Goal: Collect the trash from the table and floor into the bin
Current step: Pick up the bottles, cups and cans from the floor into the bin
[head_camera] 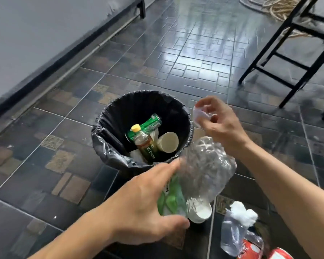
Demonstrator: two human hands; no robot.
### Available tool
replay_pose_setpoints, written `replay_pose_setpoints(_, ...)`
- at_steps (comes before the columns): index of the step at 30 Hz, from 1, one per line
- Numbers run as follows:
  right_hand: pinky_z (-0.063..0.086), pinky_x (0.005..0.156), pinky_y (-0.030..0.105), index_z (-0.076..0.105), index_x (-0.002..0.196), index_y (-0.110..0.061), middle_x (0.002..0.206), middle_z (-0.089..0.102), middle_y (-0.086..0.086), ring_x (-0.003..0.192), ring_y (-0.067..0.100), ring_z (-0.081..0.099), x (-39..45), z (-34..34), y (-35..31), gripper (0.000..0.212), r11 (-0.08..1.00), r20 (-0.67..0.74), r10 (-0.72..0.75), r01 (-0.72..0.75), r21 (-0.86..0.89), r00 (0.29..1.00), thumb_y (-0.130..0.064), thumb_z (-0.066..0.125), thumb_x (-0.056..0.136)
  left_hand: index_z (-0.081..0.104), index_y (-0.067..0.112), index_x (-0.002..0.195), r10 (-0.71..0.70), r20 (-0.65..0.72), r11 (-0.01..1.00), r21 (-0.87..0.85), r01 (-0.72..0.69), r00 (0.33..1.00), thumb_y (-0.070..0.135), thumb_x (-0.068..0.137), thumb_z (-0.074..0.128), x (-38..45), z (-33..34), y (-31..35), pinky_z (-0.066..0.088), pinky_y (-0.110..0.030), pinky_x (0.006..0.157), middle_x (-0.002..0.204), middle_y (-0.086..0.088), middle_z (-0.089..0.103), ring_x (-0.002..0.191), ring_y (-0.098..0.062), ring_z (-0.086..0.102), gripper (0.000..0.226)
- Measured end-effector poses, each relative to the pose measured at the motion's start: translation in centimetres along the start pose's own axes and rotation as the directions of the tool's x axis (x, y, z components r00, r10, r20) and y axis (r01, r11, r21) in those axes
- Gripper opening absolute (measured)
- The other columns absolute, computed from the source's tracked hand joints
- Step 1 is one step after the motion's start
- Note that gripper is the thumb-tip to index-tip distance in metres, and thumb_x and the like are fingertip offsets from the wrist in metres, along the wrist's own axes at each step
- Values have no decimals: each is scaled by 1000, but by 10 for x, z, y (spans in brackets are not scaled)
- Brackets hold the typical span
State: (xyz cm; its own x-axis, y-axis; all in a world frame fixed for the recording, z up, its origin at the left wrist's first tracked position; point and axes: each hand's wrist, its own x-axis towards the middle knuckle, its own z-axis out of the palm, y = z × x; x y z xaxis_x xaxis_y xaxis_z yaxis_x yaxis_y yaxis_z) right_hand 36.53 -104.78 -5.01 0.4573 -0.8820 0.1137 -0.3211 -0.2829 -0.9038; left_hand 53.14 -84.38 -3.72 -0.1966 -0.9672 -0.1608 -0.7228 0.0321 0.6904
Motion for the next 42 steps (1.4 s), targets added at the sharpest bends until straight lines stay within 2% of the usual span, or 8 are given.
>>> replay_pose_setpoints(3,54,72,39,64,98,-38,100,68,3,78,18,63,11,18,-16,26,997,108,45,-52,63,993,-24,69,77,19,37,161,-25,-205,999,21,30,978,65,71,75,3,-40,-6,31,-4,104,144,32,42,128,16,42,109)
replay_pose_setpoints(9,47,50,19,68,114,-25,102,69,4,59,15,60,12,52,-4,38,960,202,261,-276,47,944,-3,45,94,38,28,153,-167,-519,986,-71,152,838,49,78,82,37,-95,-35,37,-15,91,125,16,53,115,-8,54,90)
replay_pose_setpoints(17,47,54,25,70,90,-25,81,69,6,58,13,62,-14,20,34,20,934,-9,355,-354,47,935,-8,63,83,11,20,163,-418,-256,881,119,458,871,68,70,76,87,-63,-73,30,-45,120,159,-13,33,145,-31,36,123)
replay_pose_setpoints(24,54,74,31,71,101,-29,83,70,-5,76,13,67,-48,-22,66,26,914,31,366,-353,-201,930,-32,66,75,67,12,125,134,-550,985,163,-51,824,25,85,62,75,-16,-26,54,-45,93,120,-3,66,106,-22,65,43)
replay_pose_setpoints(30,46,79,26,65,119,-26,103,68,-2,96,18,64,-89,-48,103,37,764,29,555,-496,-412,832,-32,68,83,71,11,117,386,-279,919,36,-392,879,10,85,61,81,67,2,57,-42,83,112,-2,66,99,-23,68,34)
replay_pose_setpoints(34,51,87,34,55,132,-23,126,59,5,114,25,58,-137,-46,145,52,576,-14,719,-607,-547,695,-32,63,82,61,22,130,257,1,965,-52,-256,966,25,84,61,88,134,-7,52,-41,93,122,4,56,103,-19,62,46)
replay_pose_setpoints(38,42,104,48,42,140,-29,139,48,12,126,36,48,-177,-38,173,68,388,-75,832,-674,-628,549,-44,56,75,40,29,150,95,195,959,245,-142,976,42,84,66,94,176,-26,36,-46,113,153,-2,35,138,-27,38,71)
replay_pose_setpoints(42,35,105,50,27,147,-33,144,40,13,130,40,44,-190,-24,186,84,316,-92,860,-664,-678,502,-57,59,73,29,30,154,-20,279,895,434,-107,960,39,87,68,93,193,-38,31,-47,116,164,-6,17,148,-30,23,78)
